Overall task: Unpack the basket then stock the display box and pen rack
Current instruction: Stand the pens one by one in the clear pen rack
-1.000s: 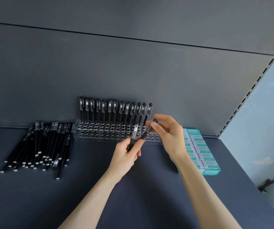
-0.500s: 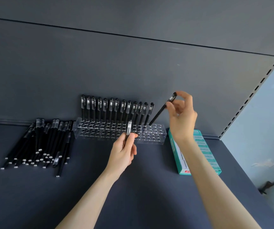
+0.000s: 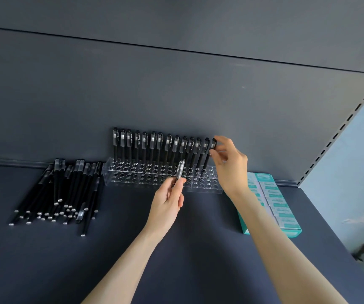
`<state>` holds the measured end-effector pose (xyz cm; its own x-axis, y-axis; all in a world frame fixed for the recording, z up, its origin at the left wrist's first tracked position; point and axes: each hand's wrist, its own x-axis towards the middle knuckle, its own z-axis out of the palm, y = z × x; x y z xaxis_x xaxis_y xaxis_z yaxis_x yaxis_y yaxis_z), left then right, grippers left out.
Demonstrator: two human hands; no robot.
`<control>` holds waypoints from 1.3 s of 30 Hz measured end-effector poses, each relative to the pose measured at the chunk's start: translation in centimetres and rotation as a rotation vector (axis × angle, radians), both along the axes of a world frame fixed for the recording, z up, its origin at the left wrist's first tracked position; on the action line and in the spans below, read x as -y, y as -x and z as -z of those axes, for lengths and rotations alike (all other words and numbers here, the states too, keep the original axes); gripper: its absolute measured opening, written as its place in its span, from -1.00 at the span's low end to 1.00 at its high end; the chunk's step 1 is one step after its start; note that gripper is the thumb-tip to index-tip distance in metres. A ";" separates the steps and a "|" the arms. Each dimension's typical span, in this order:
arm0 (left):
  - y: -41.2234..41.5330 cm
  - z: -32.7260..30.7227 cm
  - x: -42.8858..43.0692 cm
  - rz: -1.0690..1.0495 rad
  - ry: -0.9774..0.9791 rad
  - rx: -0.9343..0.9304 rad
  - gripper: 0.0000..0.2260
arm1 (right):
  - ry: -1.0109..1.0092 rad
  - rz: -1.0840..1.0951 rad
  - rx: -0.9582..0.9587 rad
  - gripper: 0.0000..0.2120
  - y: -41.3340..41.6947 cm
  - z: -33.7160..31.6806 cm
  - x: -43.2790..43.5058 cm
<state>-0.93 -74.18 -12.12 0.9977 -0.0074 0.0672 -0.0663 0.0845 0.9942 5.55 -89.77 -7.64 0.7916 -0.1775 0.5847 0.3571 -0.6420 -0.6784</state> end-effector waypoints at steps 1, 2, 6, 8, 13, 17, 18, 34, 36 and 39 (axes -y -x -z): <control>-0.1 0.1 0.0 -0.006 -0.006 -0.013 -0.79 | 0.007 0.007 0.002 -0.72 0.1 0.0 0.0; -0.1 0.2 0.0 -0.007 -0.005 -0.027 -0.81 | 0.015 0.013 0.004 -0.72 0.2 0.0 0.1; -0.1 0.3 0.1 0.031 0.003 0.005 -0.84 | -0.001 0.029 0.027 -0.69 1.3 -0.4 0.1; 0.0 0.3 0.2 0.057 -0.013 0.043 -0.88 | -0.081 0.021 0.045 -0.76 2.3 -0.5 0.0; 0.2 0.5 0.6 0.104 -0.056 0.114 -0.91 | -0.275 -0.231 -0.214 -0.83 4.7 0.3 -0.9; 0.4 0.5 0.9 0.139 -0.073 0.112 -0.85 | -0.369 -0.302 -0.215 -0.86 5.2 0.7 -0.9; 0.4 0.4 0.9 0.136 -0.074 0.116 -0.82 | -0.397 -0.318 -0.202 -0.83 5.3 0.7 -0.9; -2.6 1.3 -1.2 -0.284 -1.228 0.682 -0.64 | -0.158 0.056 0.211 -0.81 1.3 -4.0 2.3; -2.7 1.4 -1.3 -0.288 -1.234 0.692 -0.64 | -0.123 0.062 0.206 -0.81 1.0 -3.6 2.1; -2.9 1.5 -1.5 -0.293 -1.226 0.699 -0.65 | -0.071 0.078 0.188 -0.81 0.6 -2.9 1.9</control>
<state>2.00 -72.70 -13.62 0.7397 -0.2222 0.6352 -0.4261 -0.8853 0.1865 4.95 -91.69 -4.75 0.6522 -0.2804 0.7042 0.4324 -0.6255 -0.6495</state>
